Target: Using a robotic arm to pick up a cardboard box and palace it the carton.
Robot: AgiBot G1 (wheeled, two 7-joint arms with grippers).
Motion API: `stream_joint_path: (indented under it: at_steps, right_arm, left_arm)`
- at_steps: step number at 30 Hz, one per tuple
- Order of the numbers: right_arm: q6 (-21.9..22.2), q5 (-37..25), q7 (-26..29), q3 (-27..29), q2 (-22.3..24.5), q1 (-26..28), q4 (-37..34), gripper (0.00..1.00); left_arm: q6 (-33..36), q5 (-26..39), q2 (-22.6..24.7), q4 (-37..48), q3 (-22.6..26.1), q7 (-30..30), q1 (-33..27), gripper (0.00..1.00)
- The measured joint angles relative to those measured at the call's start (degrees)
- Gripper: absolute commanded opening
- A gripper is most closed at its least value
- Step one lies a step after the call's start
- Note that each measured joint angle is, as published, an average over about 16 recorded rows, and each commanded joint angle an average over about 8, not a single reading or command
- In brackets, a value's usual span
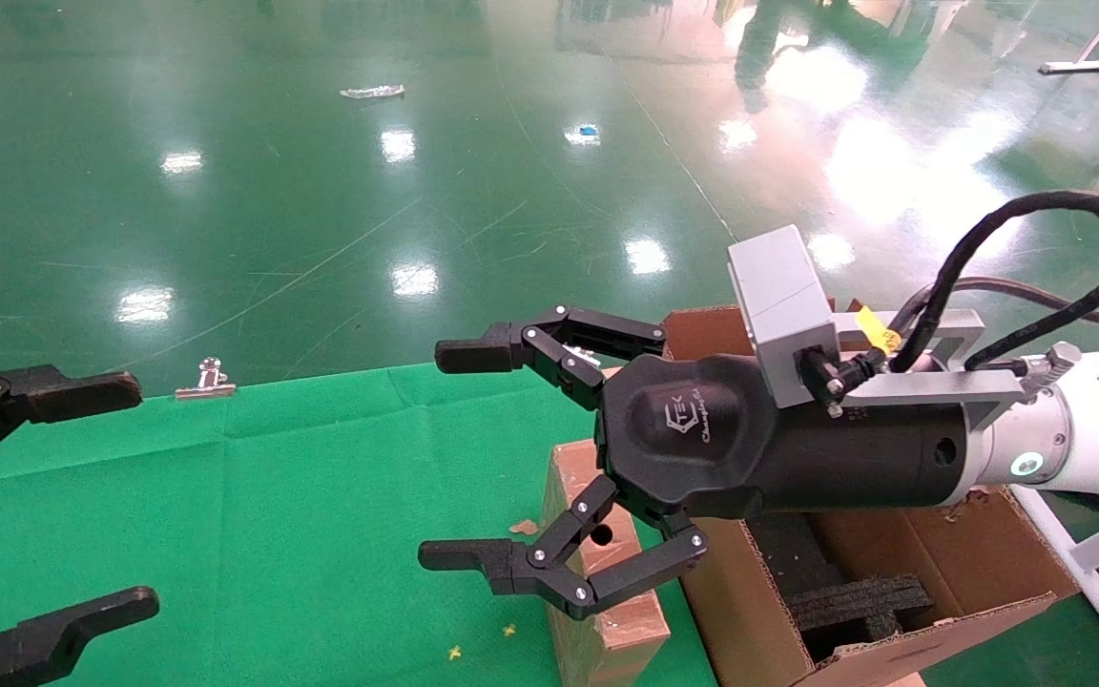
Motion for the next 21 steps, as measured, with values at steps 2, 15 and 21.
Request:
stream_joint_path:
  at_steps: [2,15,21]
  right_arm:
    - [0.00,0.00,0.00,0.00,0.00,0.00,0.00,1.00]
    - [-0.38,-2.92,0.71,-1.52,-0.12,1.21,1.28,1.00]
    - [-1.42,-10.40,3.59,-6.04,-1.60,5.33,2.80,1.00]
  left_arm:
    - [0.00,0.00,0.00,0.00,0.00,0.00,0.00,1.00]
    - [0.00,-0.01,0.00,0.02,0.02,0.01,-0.01,1.00]
    - [0.01,-0.02,0.00,0.04,0.04,0.03,-0.03,1.00]
